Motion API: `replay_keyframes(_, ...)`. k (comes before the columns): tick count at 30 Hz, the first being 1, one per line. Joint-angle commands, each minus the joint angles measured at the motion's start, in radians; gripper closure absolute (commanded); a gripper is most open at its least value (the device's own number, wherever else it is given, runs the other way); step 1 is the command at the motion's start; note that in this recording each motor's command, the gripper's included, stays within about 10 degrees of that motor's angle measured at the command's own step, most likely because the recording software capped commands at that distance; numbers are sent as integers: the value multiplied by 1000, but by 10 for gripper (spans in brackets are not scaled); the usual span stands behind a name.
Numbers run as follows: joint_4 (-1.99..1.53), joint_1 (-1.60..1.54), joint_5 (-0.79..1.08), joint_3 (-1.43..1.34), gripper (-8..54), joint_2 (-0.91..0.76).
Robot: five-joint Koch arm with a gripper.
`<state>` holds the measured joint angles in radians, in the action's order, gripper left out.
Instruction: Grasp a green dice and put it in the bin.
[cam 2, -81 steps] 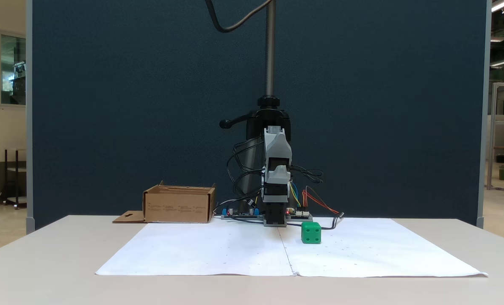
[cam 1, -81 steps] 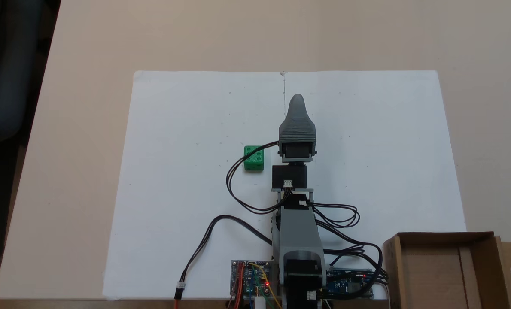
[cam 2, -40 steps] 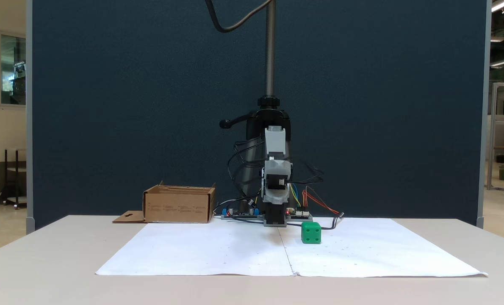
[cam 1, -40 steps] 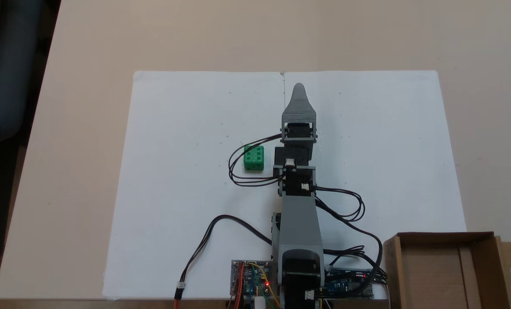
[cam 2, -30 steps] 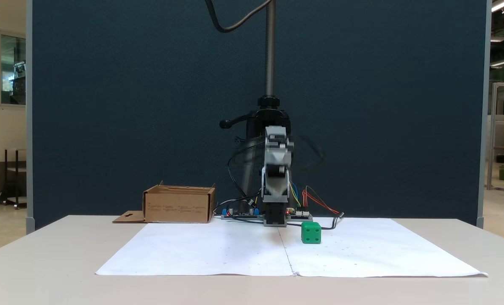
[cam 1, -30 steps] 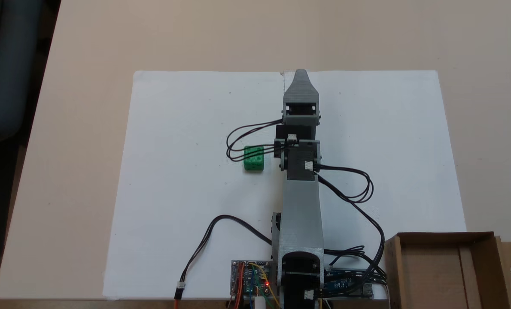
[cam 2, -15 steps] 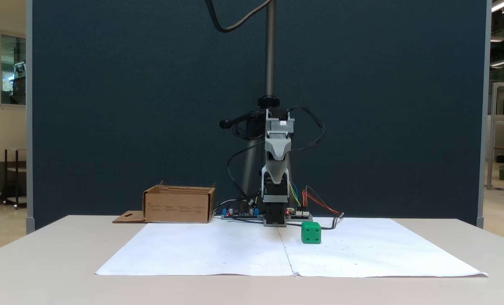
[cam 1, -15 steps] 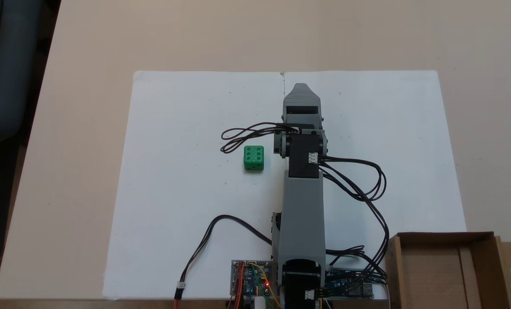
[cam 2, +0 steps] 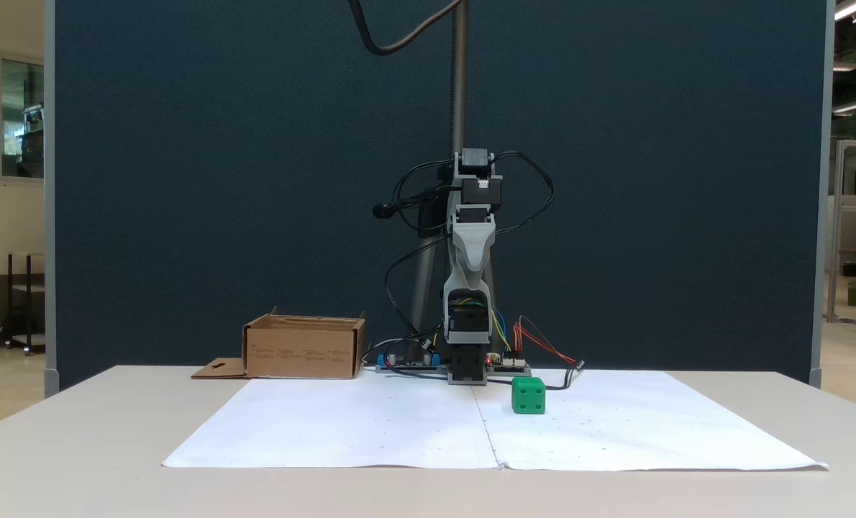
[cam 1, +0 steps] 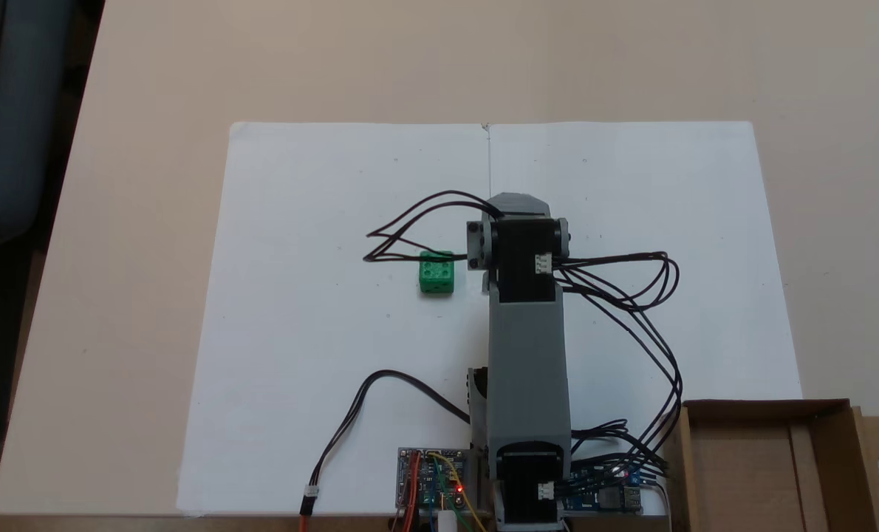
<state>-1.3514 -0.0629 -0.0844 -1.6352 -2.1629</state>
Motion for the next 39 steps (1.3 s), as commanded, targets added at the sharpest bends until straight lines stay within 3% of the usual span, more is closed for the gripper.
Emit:
replay_keyframes(1, -167, -57, -130, 49, 25, -9)
replay_keyframes(9, -120, -107, -268, 109, 25, 28)
replay_keyframes(30, -21, -296, -385, 126, 25, 167)
replay_keyframes(39, 161, -316, -465, 9, 25, 184)
